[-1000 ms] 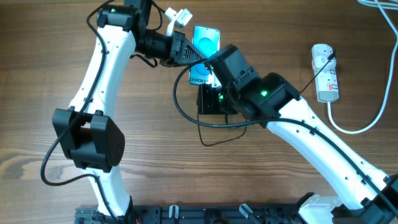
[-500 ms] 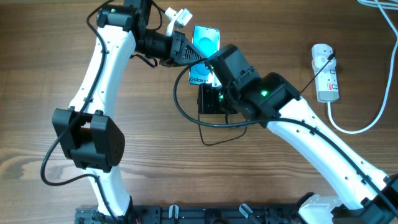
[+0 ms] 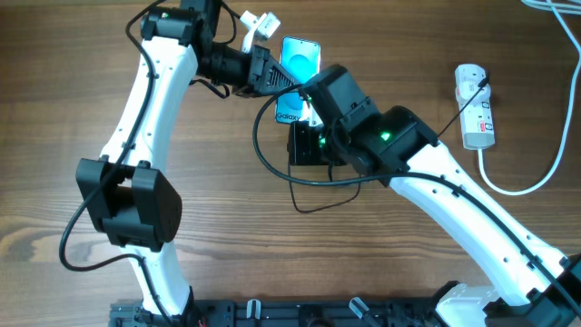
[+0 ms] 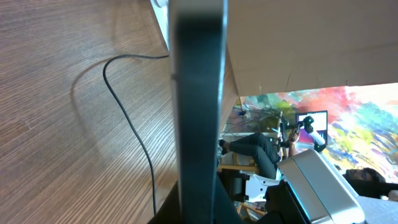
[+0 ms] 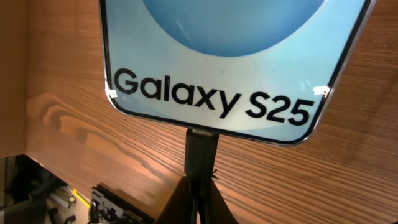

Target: Plug charger to phone and switch on socket

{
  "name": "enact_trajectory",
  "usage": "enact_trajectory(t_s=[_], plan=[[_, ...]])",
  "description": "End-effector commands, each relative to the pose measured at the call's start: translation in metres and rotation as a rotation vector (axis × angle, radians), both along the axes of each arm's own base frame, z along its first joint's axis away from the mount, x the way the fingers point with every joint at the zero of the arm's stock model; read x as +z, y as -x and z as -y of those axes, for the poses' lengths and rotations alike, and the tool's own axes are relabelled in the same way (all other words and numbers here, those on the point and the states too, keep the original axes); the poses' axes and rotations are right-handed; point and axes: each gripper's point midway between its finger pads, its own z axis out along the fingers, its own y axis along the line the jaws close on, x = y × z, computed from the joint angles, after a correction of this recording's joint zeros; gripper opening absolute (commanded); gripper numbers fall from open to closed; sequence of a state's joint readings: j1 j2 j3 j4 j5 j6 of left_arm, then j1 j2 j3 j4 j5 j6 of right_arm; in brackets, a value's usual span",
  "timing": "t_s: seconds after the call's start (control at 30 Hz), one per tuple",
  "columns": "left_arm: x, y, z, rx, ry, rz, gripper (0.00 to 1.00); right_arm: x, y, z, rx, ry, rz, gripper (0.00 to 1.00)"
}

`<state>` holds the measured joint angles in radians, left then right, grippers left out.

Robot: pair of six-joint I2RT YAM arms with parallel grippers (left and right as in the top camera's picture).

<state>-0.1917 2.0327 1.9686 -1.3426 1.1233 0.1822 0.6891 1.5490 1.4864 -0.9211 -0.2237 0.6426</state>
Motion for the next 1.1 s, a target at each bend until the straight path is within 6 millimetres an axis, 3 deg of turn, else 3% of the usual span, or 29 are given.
enact_trajectory(t_s=[0.0,1.07], plan=[[0.01,0.004,0.001,-0.014,0.013,0.031,0.04,0.004,-0.02,0.008,-0.031,0.03,0.085,0.05],[0.01,0.008,0.0,-0.014,0.009,0.01,0.04,0.014,-0.042,0.011,-0.039,0.059,0.21,0.05]])
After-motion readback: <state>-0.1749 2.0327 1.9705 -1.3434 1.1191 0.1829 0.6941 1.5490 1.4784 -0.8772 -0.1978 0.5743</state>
